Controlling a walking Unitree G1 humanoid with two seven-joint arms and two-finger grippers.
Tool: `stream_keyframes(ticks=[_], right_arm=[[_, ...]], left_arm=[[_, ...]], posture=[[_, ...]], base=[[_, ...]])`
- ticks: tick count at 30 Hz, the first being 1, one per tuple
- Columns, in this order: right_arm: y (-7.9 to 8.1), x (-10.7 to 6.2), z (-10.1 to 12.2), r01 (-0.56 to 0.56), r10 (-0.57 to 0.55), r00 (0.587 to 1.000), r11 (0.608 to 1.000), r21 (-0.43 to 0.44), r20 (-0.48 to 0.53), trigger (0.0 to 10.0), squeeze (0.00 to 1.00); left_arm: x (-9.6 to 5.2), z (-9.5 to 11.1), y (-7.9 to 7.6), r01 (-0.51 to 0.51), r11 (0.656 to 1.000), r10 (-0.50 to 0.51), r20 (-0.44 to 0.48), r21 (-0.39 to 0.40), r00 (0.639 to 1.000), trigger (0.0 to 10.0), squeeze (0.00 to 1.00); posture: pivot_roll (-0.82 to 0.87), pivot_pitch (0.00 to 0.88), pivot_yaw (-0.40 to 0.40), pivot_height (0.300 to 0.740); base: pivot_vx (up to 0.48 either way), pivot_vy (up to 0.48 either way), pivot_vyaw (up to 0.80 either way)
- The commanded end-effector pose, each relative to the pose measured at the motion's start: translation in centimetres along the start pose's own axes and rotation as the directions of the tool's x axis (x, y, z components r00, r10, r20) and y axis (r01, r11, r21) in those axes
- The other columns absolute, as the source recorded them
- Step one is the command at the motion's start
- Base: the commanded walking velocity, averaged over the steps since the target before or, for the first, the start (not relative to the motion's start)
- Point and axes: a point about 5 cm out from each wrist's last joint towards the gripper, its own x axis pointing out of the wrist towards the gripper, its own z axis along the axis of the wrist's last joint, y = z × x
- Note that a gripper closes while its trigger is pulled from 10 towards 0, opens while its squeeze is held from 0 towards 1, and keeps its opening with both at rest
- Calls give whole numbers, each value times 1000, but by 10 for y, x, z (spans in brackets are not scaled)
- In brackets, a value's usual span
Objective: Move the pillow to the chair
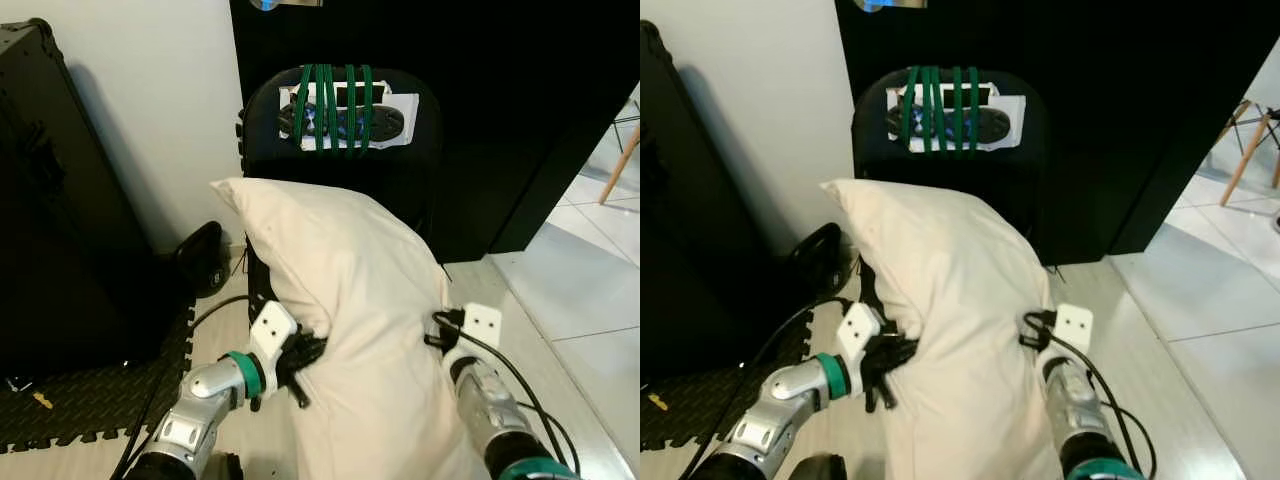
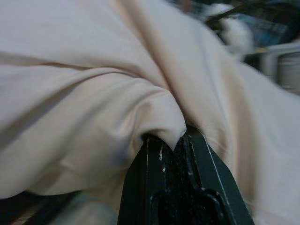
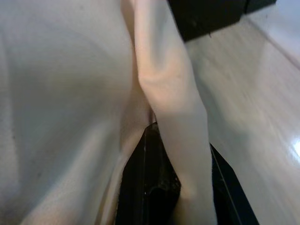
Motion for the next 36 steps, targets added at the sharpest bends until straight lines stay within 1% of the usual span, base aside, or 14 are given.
stream_keyframes(ticks=[1, 4, 6, 8, 11, 14, 16, 18, 20, 24, 26, 29, 34, 36], right_arm=[[8, -8, -23, -41, 40, 998, 999, -8, -55, 10000, 0], [10, -11, -31, -61, 59, 996, 998, -26, -70, 10000, 0], [8, -16, -40, -56, 52, 996, 997, -55, -79, 10000, 0], [-7, -16, -37, 30, -32, 998, 999, -38, -57, 10000, 0], [-20, -15, -30, 104, -104, 994, 994, -19, -35, 10000, 0], [-23, -15, -29, 121, -122, 992, 992, -16, -28, 10000, 0], [-44, -15, -20, 184, -184, 983, 983, -28, -8, 10000, 0], [-44, -15, -20, 184, -184, 983, 983, -28, -8, 10000, 0], [-57, -19, -24, 180, -183, 982, 981, -67, -48, 10000, 0], [-54, -23, -40, 85, -100, 986, 990, -109, -134, 10000, 0], [-43, -31, -60, -33, -2, 978, 985, -168, -207, 10000, 0], [-37, -35, -68, -53, 13, 975, 984, -170, -224, 10000, 0], [-25, -28, -61, -28, 0, 982, 989, -147, -188, 10000, 0], [-12, -20, -50, -32, 9, 988, 989, -142, -157, 10000, 0]], left_arm=[[4, -4, -17, 135, 991, -136, -11, -20, 991, 10000, 0], [4, -5, -17, 155, 988, -155, -17, -21, 988, 10000, 0], [5, -7, -10, 111, 994, -110, -31, 21, 993, 10000, 0], [6, -6, 5, -23, 997, 25, -33, 69, 999, 10000, 0], [6, -3, 17, -125, 988, 127, -19, 93, 992, 10000, 0], [6, -2, 19, -146, 985, 148, -14, 93, 989, 10000, 0], [5, 8, 30, -239, 967, 237, 30, 89, 971, 10000, 0], [5, 8, 30, -239, 967, 237, 30, 89, 971, 10000, 0], [1, 18, 40, -318, 944, 312, 73, 90, 947, 10000, 0], [-1, 26, 48, -384, 919, 374, 108, 89, 921, 10000, 0], [-2, 32, 57, -450, 888, 436, 136, 91, 890, 10000, 0], [0, 36, 61, -488, 868, 472, 149, 95, 869, 10000, 0], [11, 41, 59, -503, 858, 486, 150, 103, 861, 10000, 0], [18, 41, 57, -518, 851, 504, 134, 92, 853, 10000, 0]], posture=[[-40, 86, 98, 596], [-39, 84, 96, 596], [-41, 82, 98, 596], [-46, 75, 104, 596], [-47, 73, 104, 596], [-50, 70, 105, 596], [-50, 70, 105, 596], [-50, 70, 105, 596], [-56, 58, 103, 596], [-56, 53, 102, 596], [-54, 53, 102, 596], [-53, 52, 106, 596], [-51, 61, 112, 596], [-47, 73, 115, 596]], base=[[0, 0, 0], [0, 0, 0], [0, 0, 0], [0, 0, 0], [0, 0, 0], [0, 0, 0], [0, 0, 0], [0, 0, 0], [0, 0, 0], [0, 0, 0], [0, 0, 0], [0, 0, 0], [0, 0, 0], [0, 0, 0]])
